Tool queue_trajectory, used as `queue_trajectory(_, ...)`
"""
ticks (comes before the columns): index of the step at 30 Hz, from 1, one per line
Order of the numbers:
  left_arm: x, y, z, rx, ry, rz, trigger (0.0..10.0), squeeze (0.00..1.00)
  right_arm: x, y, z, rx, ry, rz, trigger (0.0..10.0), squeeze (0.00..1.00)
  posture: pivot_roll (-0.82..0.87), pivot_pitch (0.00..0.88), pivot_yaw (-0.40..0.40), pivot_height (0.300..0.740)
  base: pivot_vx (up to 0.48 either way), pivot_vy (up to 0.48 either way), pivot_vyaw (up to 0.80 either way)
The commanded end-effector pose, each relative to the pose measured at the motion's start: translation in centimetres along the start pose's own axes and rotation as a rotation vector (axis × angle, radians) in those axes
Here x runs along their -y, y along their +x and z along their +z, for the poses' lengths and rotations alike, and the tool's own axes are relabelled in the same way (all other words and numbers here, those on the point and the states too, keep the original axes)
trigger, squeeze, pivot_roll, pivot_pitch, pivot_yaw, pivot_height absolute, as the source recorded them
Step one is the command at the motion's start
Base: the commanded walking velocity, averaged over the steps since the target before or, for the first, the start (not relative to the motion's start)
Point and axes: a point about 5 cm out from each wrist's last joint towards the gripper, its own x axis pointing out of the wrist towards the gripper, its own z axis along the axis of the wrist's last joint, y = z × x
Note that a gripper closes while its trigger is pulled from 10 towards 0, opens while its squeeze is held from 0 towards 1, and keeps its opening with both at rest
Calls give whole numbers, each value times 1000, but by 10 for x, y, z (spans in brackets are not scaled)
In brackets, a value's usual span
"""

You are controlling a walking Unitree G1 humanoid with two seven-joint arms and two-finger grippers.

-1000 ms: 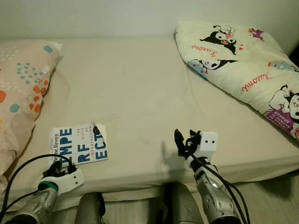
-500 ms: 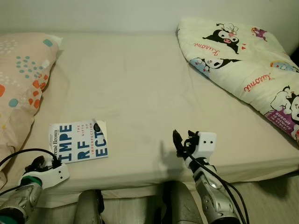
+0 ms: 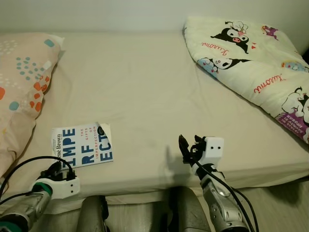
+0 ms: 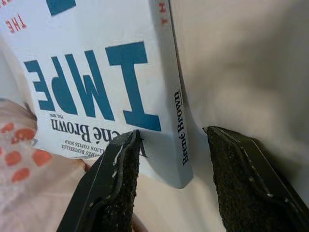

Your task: Clean up the room

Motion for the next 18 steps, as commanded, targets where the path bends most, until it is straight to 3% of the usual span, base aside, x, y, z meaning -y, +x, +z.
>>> queue_trajectory(1, 12, -4, 8, 40, 50, -30, 10000, 0, 2, -2, -2, -19, -2, -8, 10000, 0, -17, 162, -29, 600, 0, 0, 0)
queue_trajectory(2, 10, -3, 6, 36, 64, -11, 8471, 0, 1, -1, -2, -18, -3, -7, 10000, 0, -17, 162, -29, 600, 0, 0, 0)
queue_trajectory(3, 10, -3, 6, 36, 64, -11, 8471, 0, 1, -1, -2, -18, -3, -7, 10000, 0, -17, 162, -29, 600, 0, 0, 0)
queue_trajectory(4, 8, -3, 5, 45, 80, 7, 5216, 0, 2, -1, -2, -19, -5, -5, 10000, 0, -24, 166, -34, 600, 0, 0, 0)
queue_trajectory(11, 1, -2, -1, 51, 138, 52, 4510, 0, 2, -2, -1, -24, -13, 4, 10000, 0, -35, 176, -43, 600, 0, 0, 0)
queue_trajectory(13, -3, -3, -7, 43, 179, 62, 3255, 0, 2, -4, 0, -28, -17, 10, 10000, 0, -50, 190, -53, 600, 0, 0, 0)
queue_trajectory(15, -3, -4, -11, 30, 200, 55, 0, 0, 1, -6, -1, -32, -19, 14, 10000, 0, -50, 190, -53, 600, 0, 0, 0)
queue_trajectory(18, -2, -5, -15, 6, 207, 51, 0, 0, 1, -7, -1, -36, -21, 19, 10000, 0, -55, 195, -58, 600, 0, 0, 0)
